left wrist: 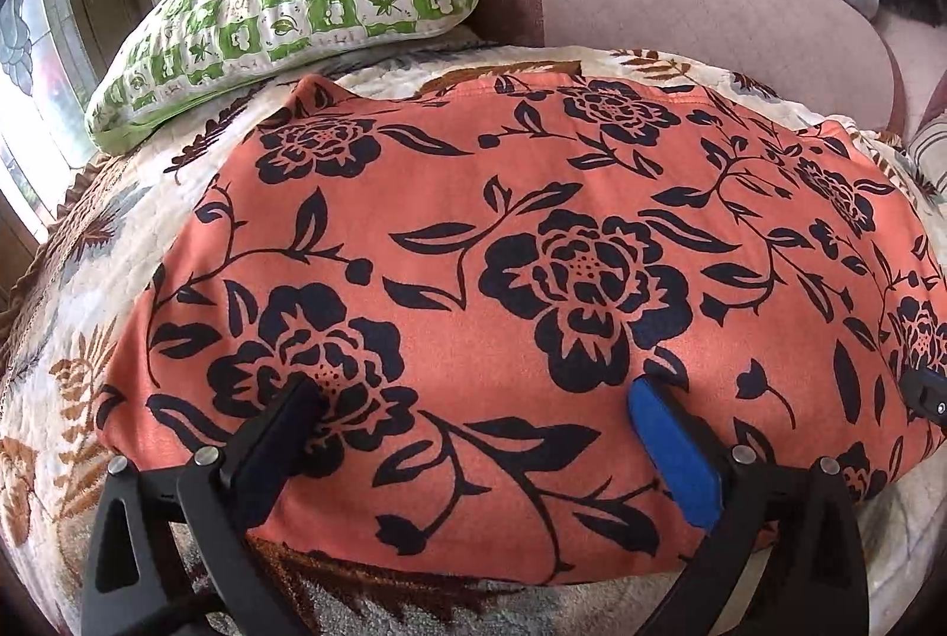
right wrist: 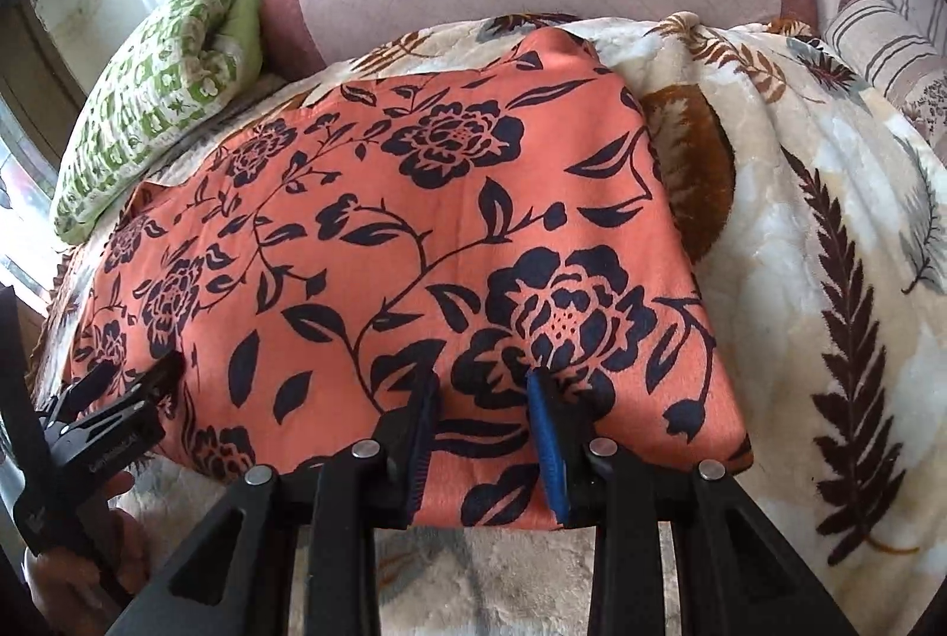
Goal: Fold small clothes
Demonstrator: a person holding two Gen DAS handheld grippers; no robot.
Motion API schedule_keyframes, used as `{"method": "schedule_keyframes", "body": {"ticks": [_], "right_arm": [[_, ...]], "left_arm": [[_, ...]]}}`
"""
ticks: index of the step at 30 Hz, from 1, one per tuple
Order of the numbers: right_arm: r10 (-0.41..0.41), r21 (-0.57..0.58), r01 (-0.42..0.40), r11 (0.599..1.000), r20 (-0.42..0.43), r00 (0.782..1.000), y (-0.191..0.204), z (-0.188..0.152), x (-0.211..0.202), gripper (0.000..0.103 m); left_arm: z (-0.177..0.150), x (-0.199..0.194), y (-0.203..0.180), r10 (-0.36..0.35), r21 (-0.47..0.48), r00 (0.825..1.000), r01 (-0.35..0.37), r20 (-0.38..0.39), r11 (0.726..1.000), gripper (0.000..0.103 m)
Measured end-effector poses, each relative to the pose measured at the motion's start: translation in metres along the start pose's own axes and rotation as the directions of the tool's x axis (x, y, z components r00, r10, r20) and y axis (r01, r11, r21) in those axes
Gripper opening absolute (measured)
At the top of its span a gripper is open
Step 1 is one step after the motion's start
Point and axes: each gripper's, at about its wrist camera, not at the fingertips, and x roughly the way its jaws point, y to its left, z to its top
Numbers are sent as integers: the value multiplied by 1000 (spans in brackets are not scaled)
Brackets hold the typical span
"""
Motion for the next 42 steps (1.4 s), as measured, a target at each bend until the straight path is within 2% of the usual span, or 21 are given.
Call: {"method": "schedule_keyframes", "body": {"ticks": [3,5,7,9,11,14,16,22,24,26,32,37,42], "right_arm": [[-9,11,9,1000,5,1000,1,-2,-2,35],[-22,10,22,1000,5,1000,3,-2,-4,35],[-30,17,30,999,9,999,6,-2,-9,35],[-5,47,4,999,33,999,8,-1,-17,35],[16,71,-22,997,90,996,12,1,-27,35],[24,48,-32,998,154,988,26,3,-36,35],[27,33,-33,999,165,986,35,0,-33,35],[3,58,-6,998,58,998,42,-8,1,35],[-31,14,30,999,69,997,49,-10,5,35],[-51,-12,52,999,76,996,54,-11,7,37],[-18,13,17,1000,91,996,48,-3,5,37],[-12,12,10,1000,146,989,46,4,-4,37],[9,10,-11,1000,168,986,47,4,-12,37]], "left_arm": [[2,-4,4,-21,11,1000,21,-23,1000,103],[3,-12,4,-2,27,1000,3,-20,1000,103],[2,-24,3,49,48,998,-50,27,998,103],[2,-39,2,85,80,992,-92,88,993,103],[1,-52,4,82,102,989,-94,124,990,103],[-3,-61,10,80,105,986,-96,147,990,103],[-5,-61,17,62,100,989,-76,132,992,103],[-2,-42,41,62,38,996,-64,58,997,103],[0,-27,49,45,3,999,-45,1,999,103],[0,-19,54,37,-17,999,-37,-23,999,103],[11,-35,56,37,-38,998,-36,44,999,103],[18,-47,52,64,-25,992,-62,112,998,103],[18,-49,54,60,-23,992,-58,112,998,103]]}}
